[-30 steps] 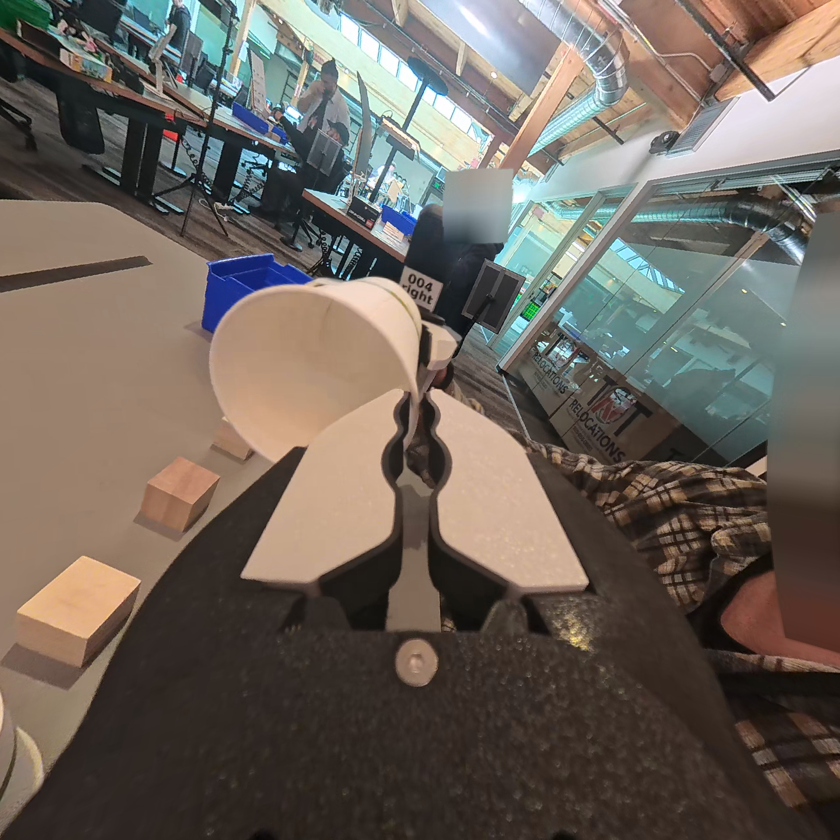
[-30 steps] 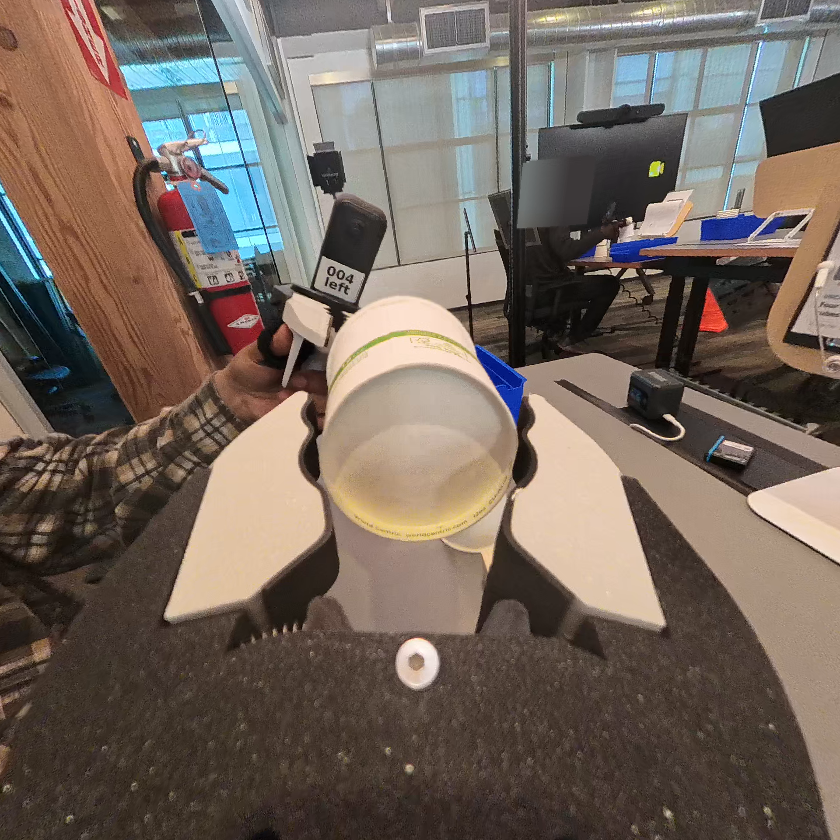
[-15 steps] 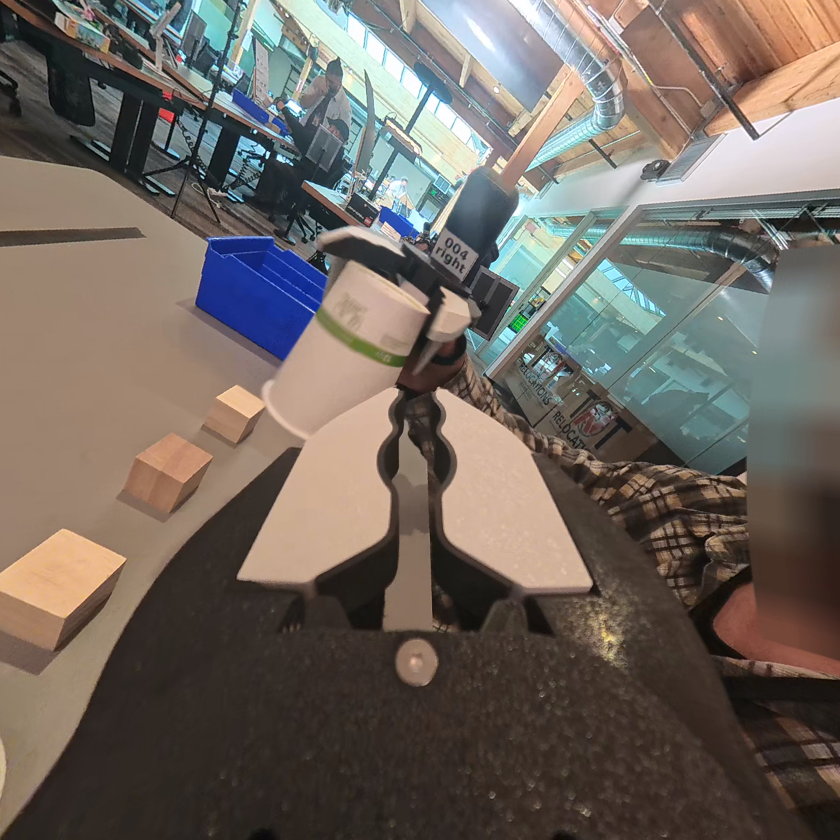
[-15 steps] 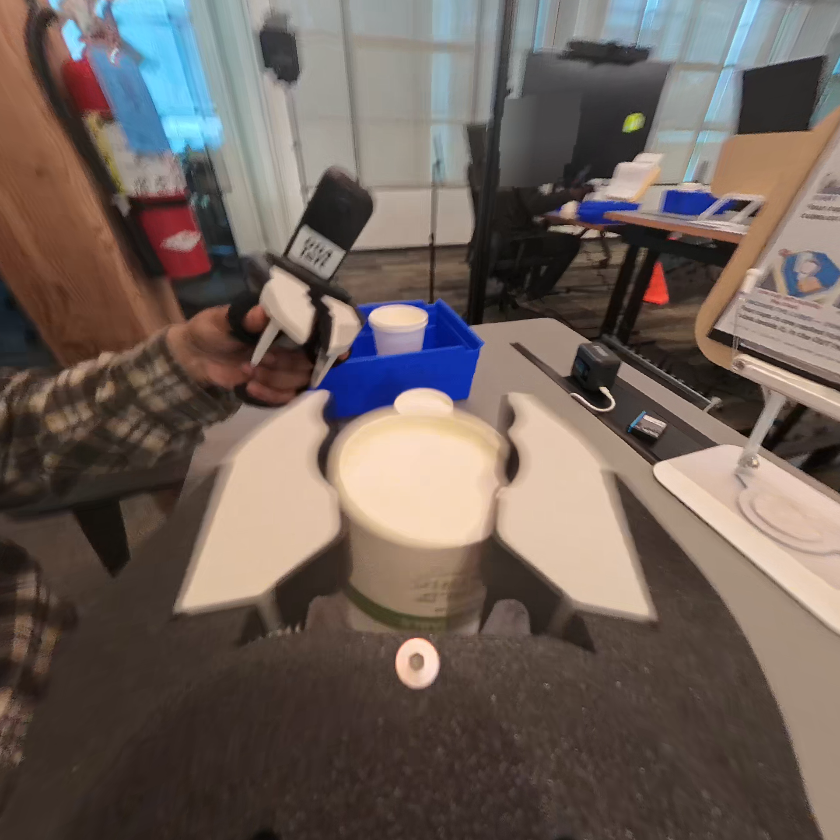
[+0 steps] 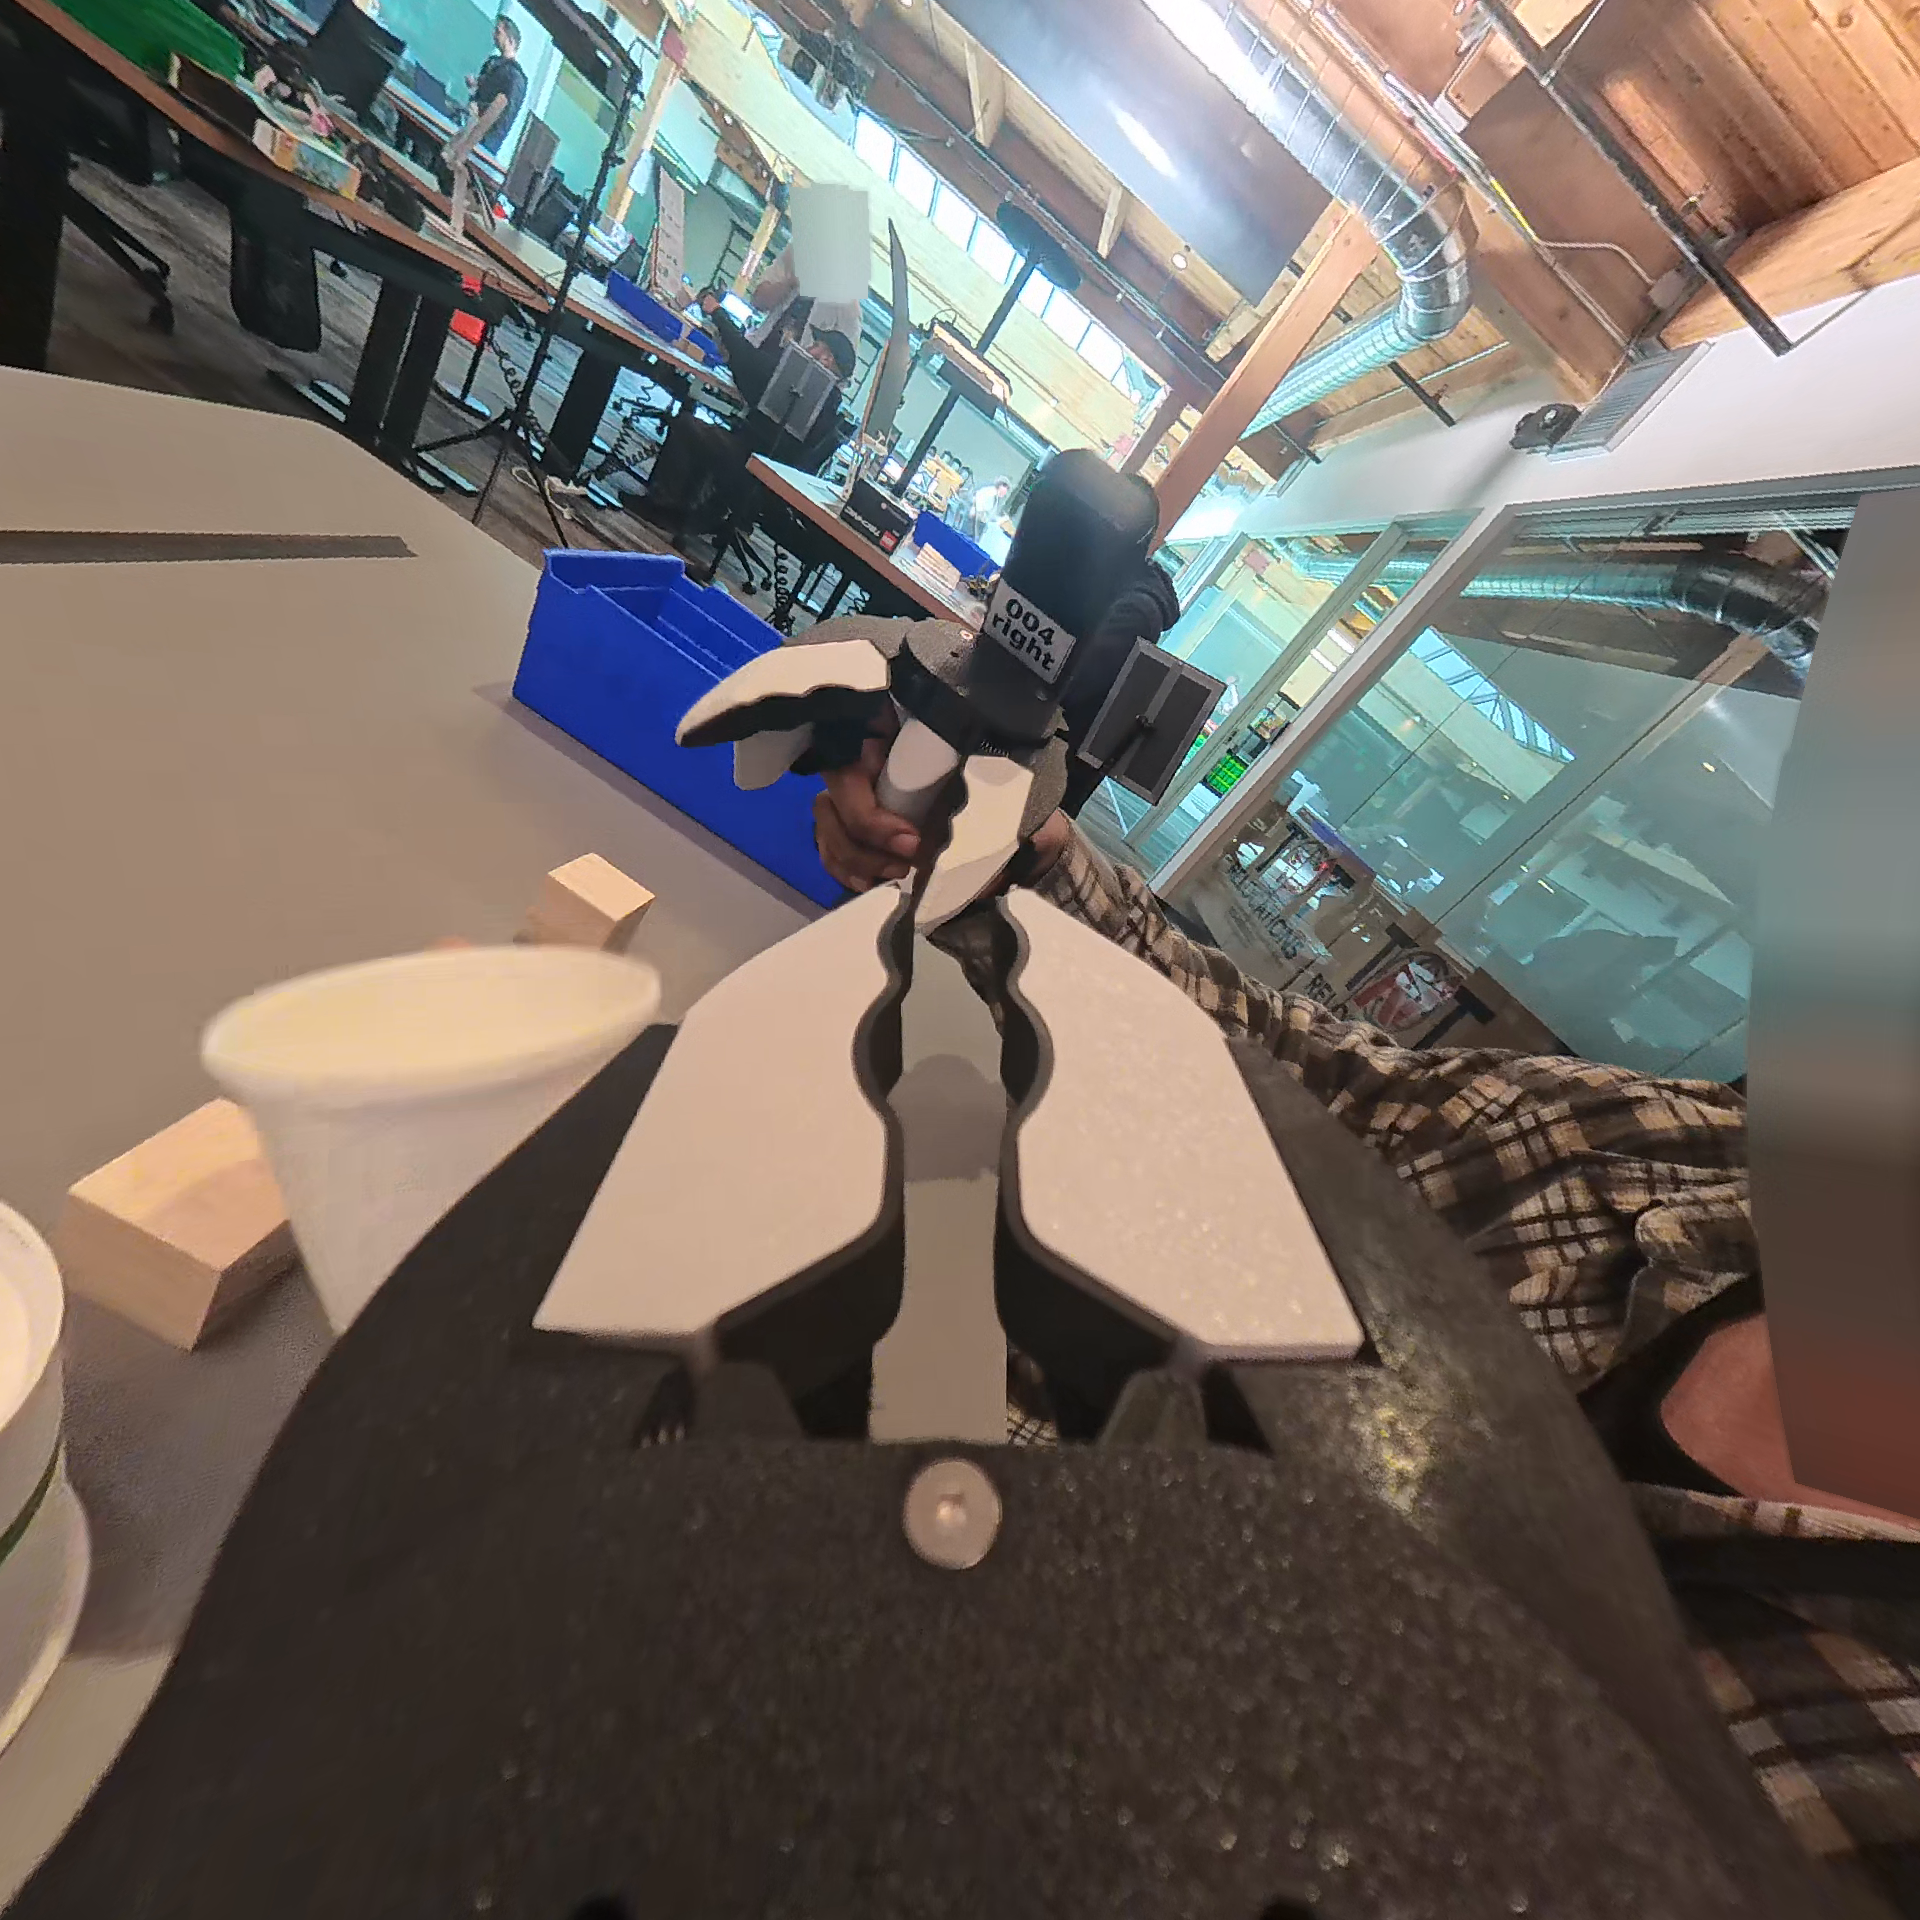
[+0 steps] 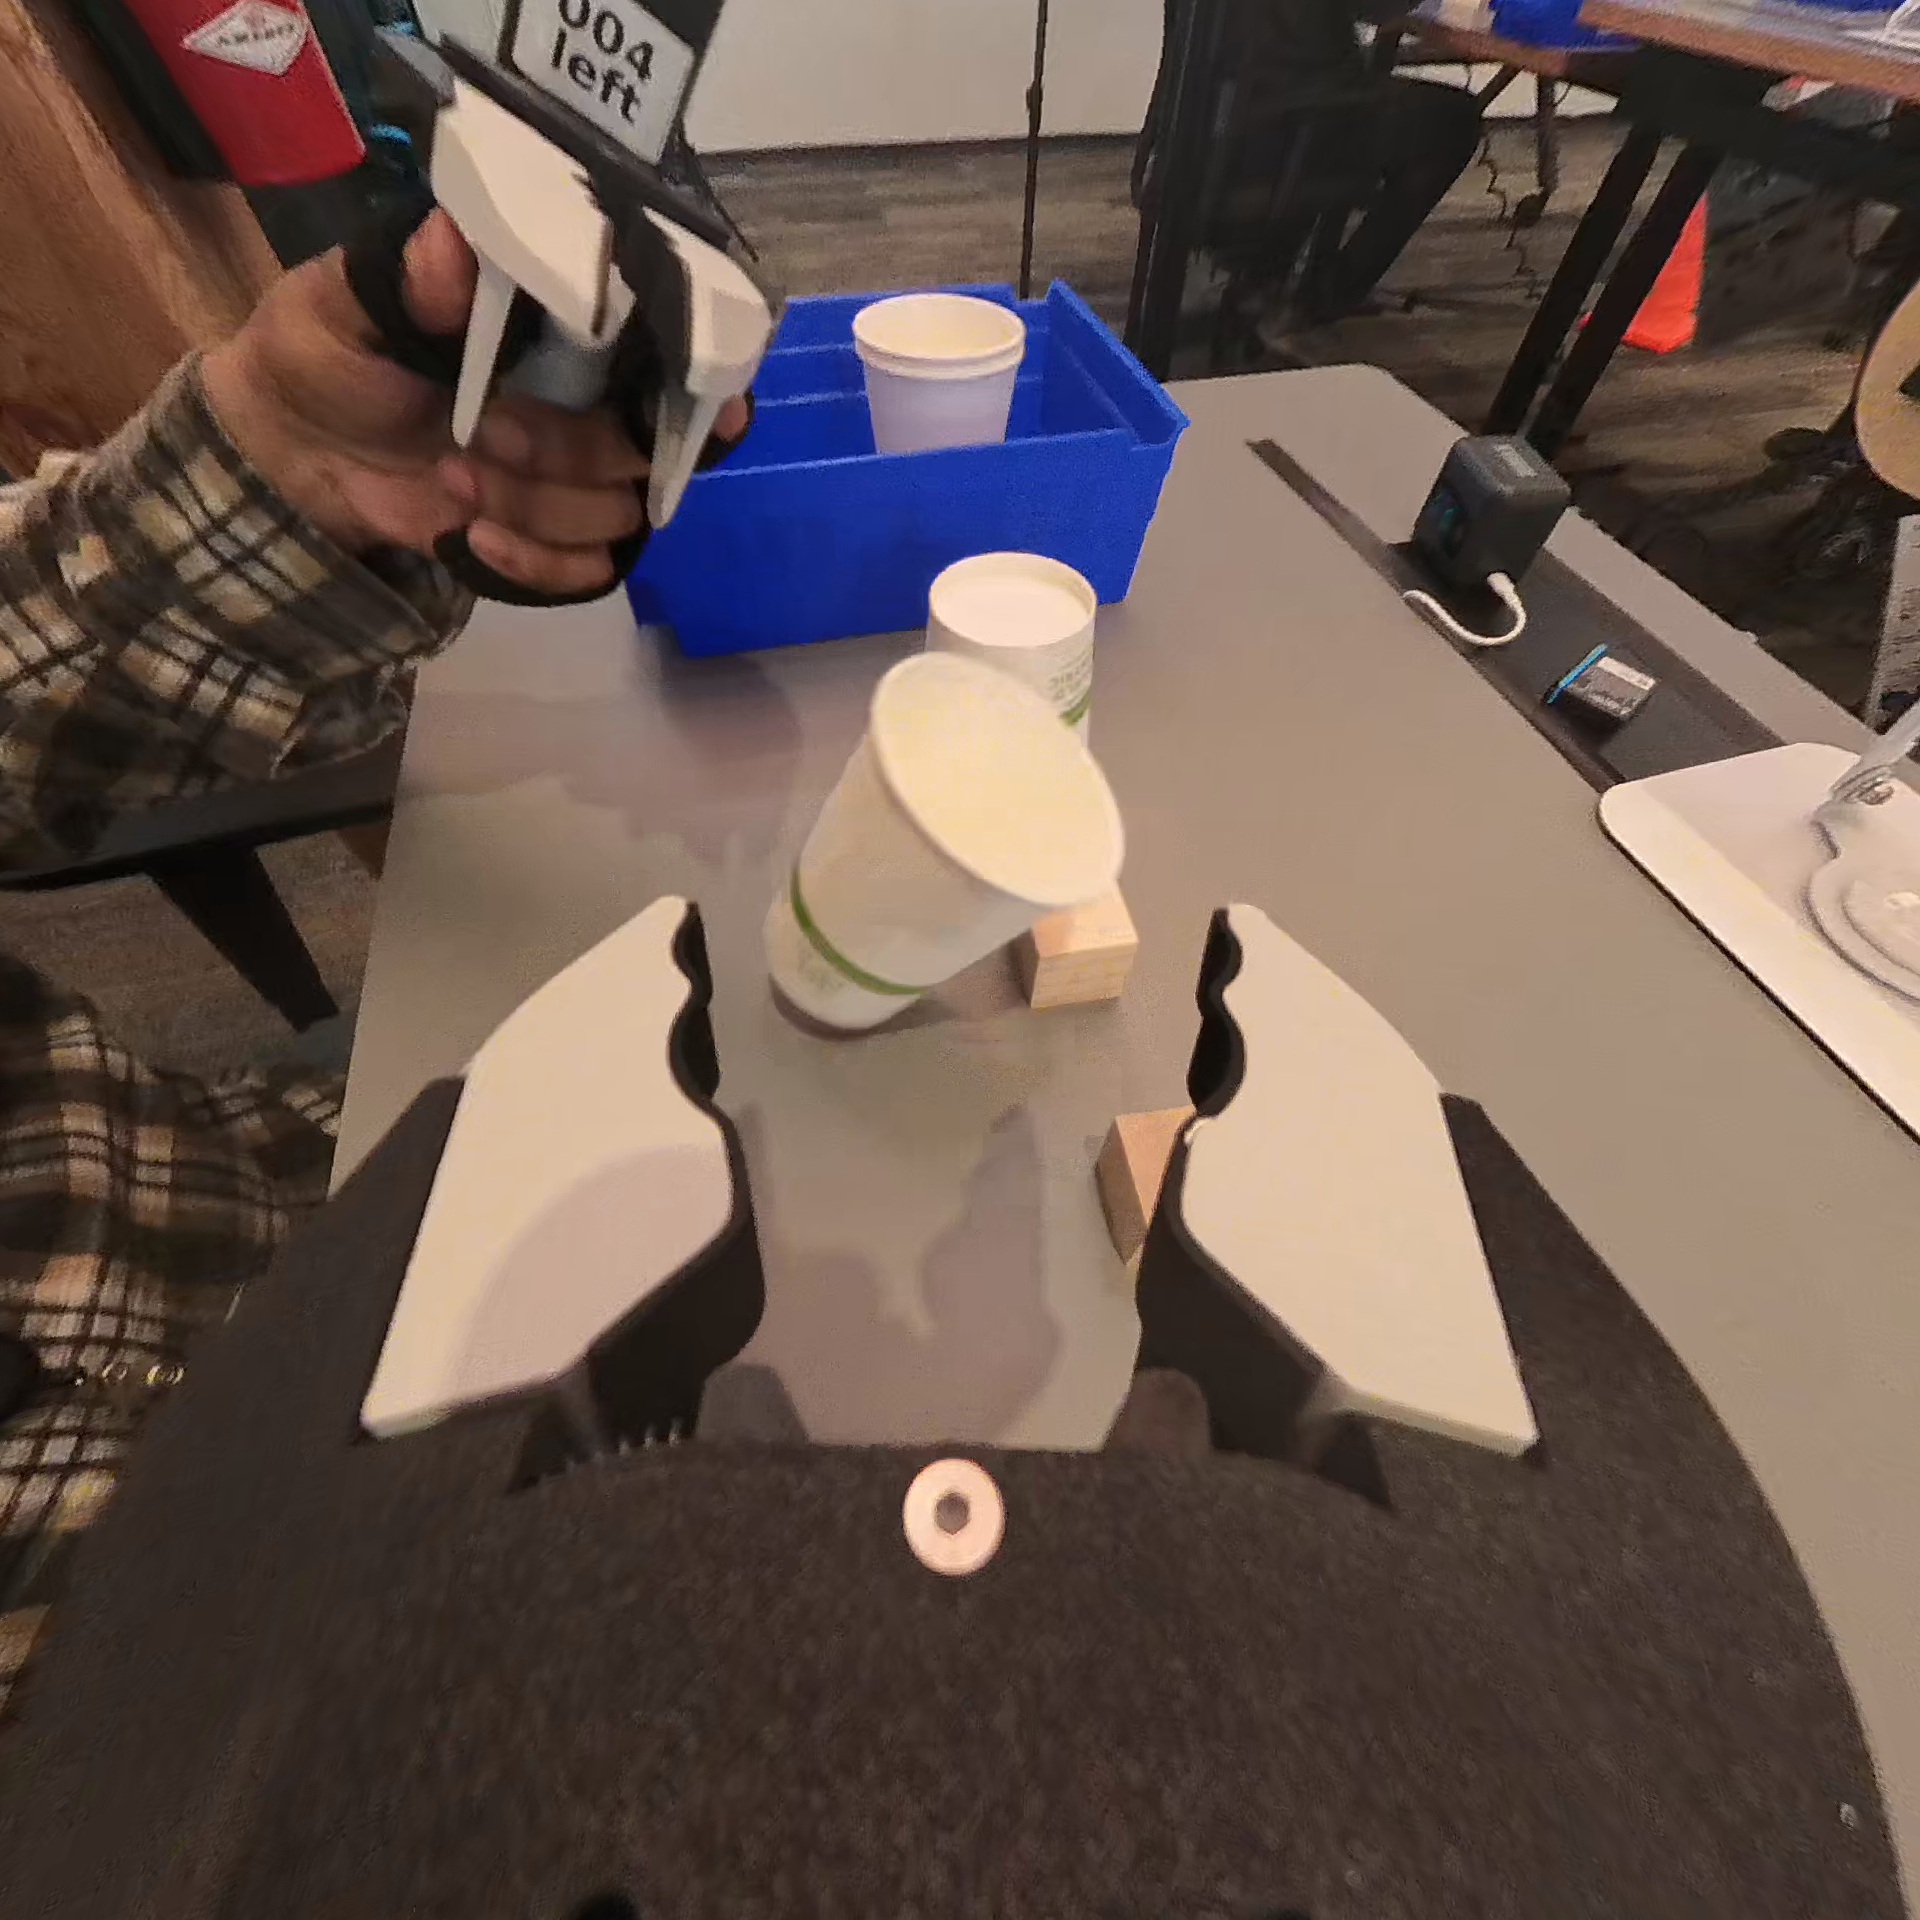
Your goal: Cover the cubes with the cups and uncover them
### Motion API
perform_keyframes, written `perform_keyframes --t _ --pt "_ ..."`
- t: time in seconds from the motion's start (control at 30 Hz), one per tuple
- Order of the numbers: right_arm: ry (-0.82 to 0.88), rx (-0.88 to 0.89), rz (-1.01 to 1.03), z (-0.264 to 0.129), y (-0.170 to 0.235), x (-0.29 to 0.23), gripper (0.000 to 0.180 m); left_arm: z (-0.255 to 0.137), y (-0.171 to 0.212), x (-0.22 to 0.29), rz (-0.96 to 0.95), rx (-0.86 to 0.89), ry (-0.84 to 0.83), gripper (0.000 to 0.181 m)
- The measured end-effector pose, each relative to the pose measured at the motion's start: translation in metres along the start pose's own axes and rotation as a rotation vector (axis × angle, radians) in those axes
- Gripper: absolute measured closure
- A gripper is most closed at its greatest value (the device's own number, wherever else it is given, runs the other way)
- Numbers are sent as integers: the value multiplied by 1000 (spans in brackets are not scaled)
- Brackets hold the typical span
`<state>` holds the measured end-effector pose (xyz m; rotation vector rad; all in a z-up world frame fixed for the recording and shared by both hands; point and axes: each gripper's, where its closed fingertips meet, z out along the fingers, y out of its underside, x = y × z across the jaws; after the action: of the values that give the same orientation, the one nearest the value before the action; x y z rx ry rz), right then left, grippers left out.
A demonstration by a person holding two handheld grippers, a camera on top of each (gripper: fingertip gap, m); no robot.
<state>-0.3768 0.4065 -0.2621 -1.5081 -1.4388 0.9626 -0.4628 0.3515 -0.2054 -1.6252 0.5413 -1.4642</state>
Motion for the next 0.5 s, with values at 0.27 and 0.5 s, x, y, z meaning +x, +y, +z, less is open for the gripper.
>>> perform_keyframes --t 0.27,0.5 --pt "-45 -102 -52 14 9 -20 86 -21 7 15 70 24 -59 164" --pt "-87 -165 -55 29 29 -40 84 -35 29 0 75 -27 -192 159"
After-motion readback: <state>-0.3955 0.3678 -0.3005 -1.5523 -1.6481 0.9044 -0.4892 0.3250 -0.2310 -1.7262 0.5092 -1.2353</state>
